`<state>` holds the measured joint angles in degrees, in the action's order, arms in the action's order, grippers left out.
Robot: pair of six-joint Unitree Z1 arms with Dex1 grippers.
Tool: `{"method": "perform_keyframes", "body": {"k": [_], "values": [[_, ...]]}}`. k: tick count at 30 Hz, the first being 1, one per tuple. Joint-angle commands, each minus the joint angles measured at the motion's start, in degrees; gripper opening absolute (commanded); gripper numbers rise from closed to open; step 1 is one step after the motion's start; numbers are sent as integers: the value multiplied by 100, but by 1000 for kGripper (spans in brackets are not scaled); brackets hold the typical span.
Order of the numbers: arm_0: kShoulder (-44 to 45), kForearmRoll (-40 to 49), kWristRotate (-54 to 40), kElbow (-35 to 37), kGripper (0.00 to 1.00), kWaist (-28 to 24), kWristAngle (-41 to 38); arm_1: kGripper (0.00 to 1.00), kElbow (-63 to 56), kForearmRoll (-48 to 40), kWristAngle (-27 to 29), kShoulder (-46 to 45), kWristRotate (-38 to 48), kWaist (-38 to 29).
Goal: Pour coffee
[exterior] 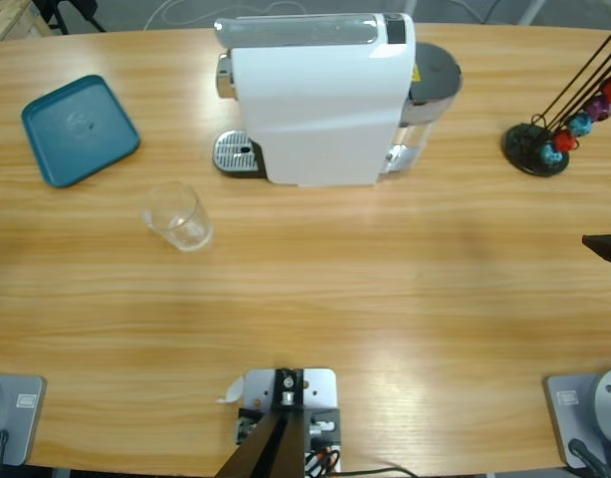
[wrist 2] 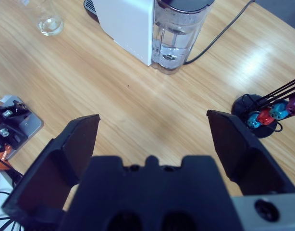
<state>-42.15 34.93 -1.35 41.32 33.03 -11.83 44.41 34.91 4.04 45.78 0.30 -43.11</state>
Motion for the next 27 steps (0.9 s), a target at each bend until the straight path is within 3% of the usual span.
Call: {"method": "perform_keyframes", "body": {"k": [1,7,12,21,23,26,27], "values": [[14,66,-58,-68,1000,-60,-69,1000,-142,-19,89,-48,67,-74],[42,64,-53,-71,1000,-60,-53,1000,-135,-19,89,-34,63,-74],[-83,-219,332,-98,1000,-61,416,1000,-135,-19,89,-44,49,-74],[-1695,-354,2158,1809,1000,-531,-457,1000,-161,-19,80,-145,41,-74],[-2328,-349,2346,2238,1000,-796,-1364,1000,-170,-19,80,-180,41,-74],[-3611,-400,2895,2639,1000,-1281,-3347,1000,-170,-19,80,-175,41,-74],[-3880,-421,2916,2706,1000,-1322,-3525,1000,-170,-19,80,-176,41,-74]]}}
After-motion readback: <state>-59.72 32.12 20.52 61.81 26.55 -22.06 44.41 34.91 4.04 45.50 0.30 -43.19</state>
